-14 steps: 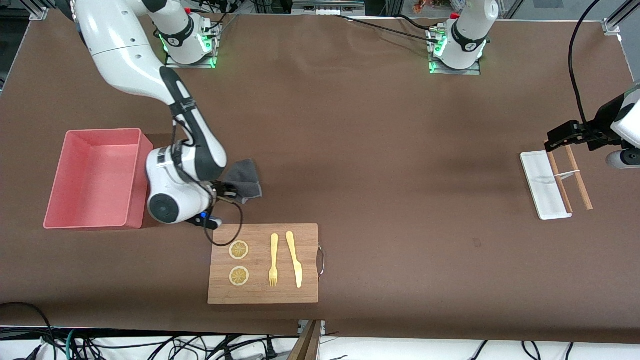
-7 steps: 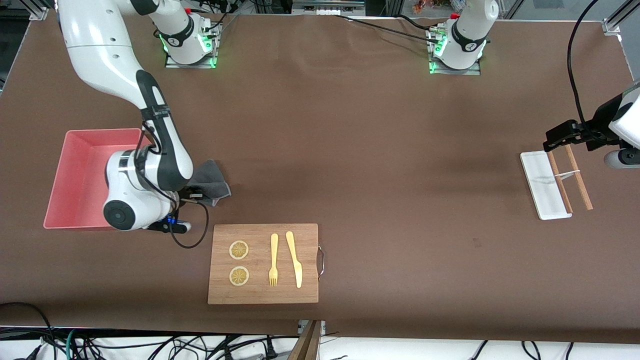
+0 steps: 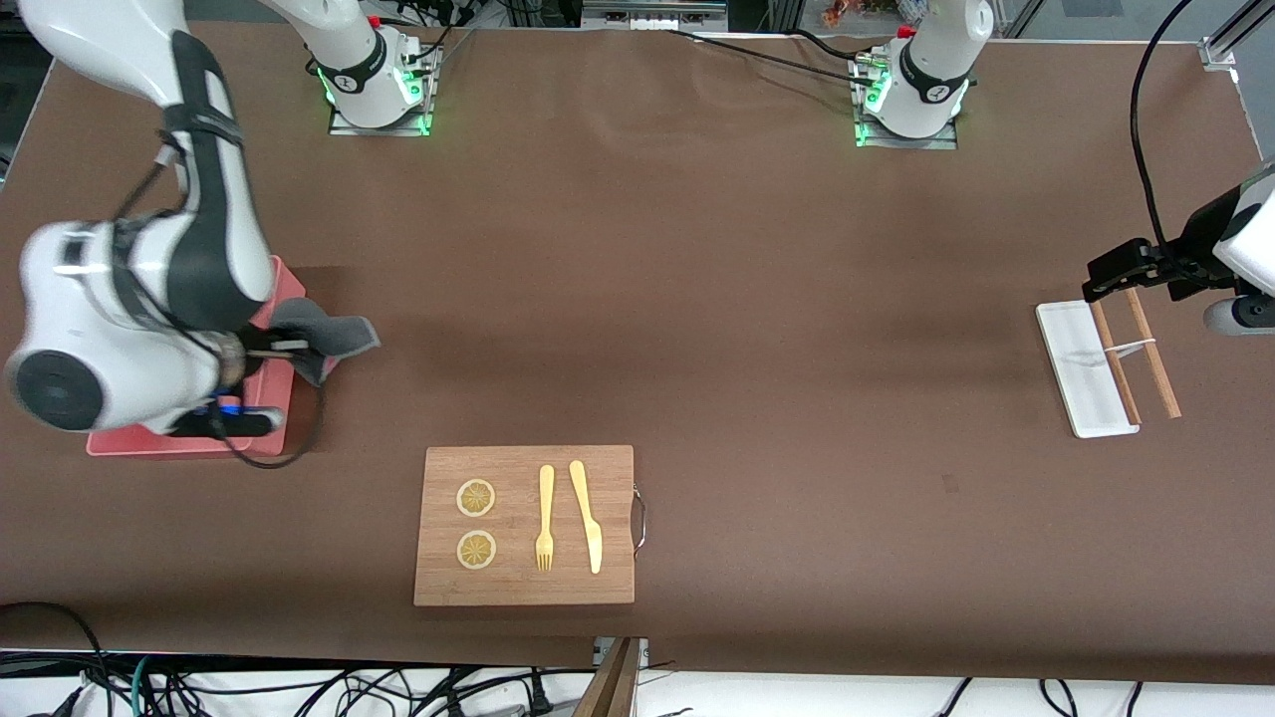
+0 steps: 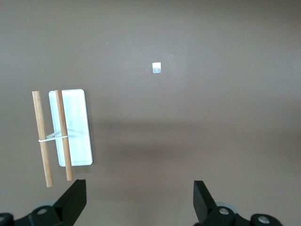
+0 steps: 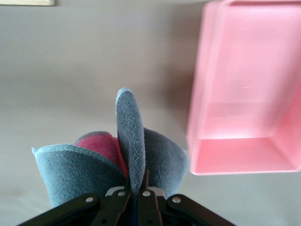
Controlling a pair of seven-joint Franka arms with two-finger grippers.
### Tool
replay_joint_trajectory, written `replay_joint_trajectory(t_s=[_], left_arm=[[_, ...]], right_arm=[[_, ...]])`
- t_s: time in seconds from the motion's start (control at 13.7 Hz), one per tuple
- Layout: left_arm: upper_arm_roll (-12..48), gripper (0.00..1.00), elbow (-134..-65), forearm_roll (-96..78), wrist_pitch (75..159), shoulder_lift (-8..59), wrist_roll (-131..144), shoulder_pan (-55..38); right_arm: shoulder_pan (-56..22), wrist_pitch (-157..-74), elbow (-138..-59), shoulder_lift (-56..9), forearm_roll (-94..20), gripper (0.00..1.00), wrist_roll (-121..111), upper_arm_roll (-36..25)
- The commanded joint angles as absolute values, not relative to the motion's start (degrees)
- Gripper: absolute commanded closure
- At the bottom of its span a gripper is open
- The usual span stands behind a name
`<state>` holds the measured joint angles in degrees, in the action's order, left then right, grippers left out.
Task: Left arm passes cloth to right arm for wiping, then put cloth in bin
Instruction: 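Move the cloth over the pink bin and open the right gripper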
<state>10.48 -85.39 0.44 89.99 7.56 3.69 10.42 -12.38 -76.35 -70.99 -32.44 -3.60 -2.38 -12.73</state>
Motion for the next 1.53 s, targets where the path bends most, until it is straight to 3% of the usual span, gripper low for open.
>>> replay_joint_trajectory(t_s=[0.0,0.22,0.88,0.95,1.02,1.09,1.31,1.46], left_arm=[[10.6,0.0,-83.6,0.2,89.0,8.3,2.6,10.5],[10.6,0.0,-83.6,0.2,89.1,8.3,2.6,10.5],[10.7,0.0,-83.6,0.2,89.0,8.3,2.5,10.4],[10.7,0.0,-83.6,0.2,89.0,8.3,2.5,10.4],[10.7,0.0,-83.5,0.2,89.0,8.3,2.5,10.4],[10.8,0.0,-83.6,0.2,89.0,8.3,2.5,10.4],[10.8,0.0,-83.5,0.2,89.0,8.3,2.5,10.4],[10.8,0.0,-83.5,0.2,89.0,8.3,2.5,10.4]], right_arm=[[-11.1,-74.2,-70.2,-32.2,-1.7,1.0,-14.5,-17.7],[-10.4,-75.0,-71.6,-33.0,0.4,1.0,-23.2,-22.8],[-7.6,-94.7,-84.7,-35.6,0.5,1.0,-28.3,-23.8],[-7.6,-97.0,-85.8,-35.8,0.5,0.9,-28.8,-23.8],[-7.5,-98.7,-86.4,-35.9,0.4,0.29,-28.8,-23.8],[-7.4,-99.2,-86.0,-35.9,0.1,0.0,-28.8,-23.8],[-7.4,-98.4,-85.4,-32.3,-1.0,0.0,-28.5,-23.7],[-7.5,-93.7,-85.4,-27.7,-2.7,0.0,-27.9,-23.2]])
